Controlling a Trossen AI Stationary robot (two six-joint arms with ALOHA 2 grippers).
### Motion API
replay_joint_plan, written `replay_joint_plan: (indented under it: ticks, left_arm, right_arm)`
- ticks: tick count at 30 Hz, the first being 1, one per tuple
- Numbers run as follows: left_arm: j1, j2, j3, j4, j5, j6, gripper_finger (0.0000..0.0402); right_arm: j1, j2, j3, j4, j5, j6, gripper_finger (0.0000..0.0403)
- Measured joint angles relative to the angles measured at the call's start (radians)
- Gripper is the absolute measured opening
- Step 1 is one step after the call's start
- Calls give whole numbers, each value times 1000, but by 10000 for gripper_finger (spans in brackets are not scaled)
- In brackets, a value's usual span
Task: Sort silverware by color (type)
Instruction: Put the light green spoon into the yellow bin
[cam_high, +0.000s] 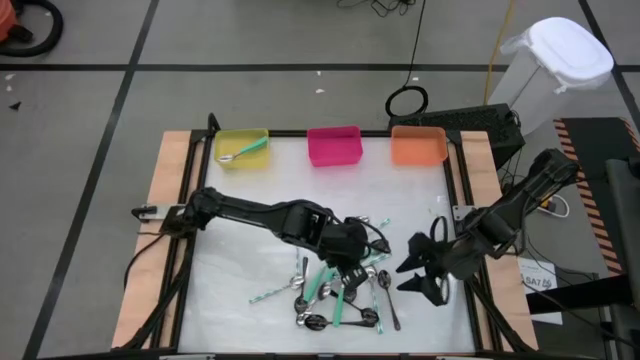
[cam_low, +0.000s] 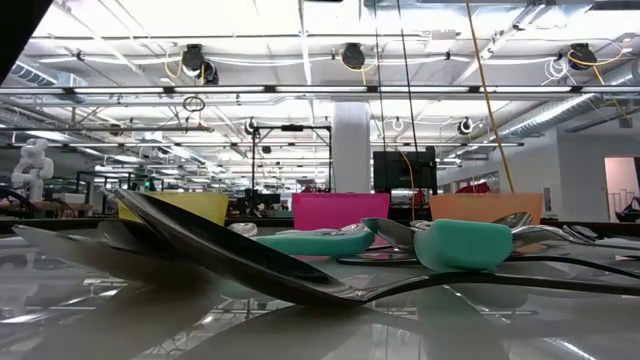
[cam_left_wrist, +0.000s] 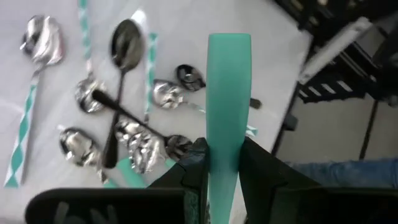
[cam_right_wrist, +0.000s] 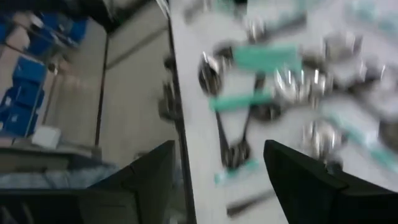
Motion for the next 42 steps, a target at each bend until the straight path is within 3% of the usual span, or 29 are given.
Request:
replay_joint_plan:
  ticks: [10,19,30,42]
  left_arm:
    - [-17,0,12,184,120,17,61]
    - [-19,0,12,380,207,-5,61]
    - [-16,0,12,400,252,-20,61]
    - [-16,0,12,407,306,-24,61]
  right_arm:
    - [1,-1,206,-9,214,-531,242]
    - [9,8,218,-13,162,-829,242]
    - [10,45,218,37,130,-1014,232]
    - [10,80,218,63,77,-1071,122]
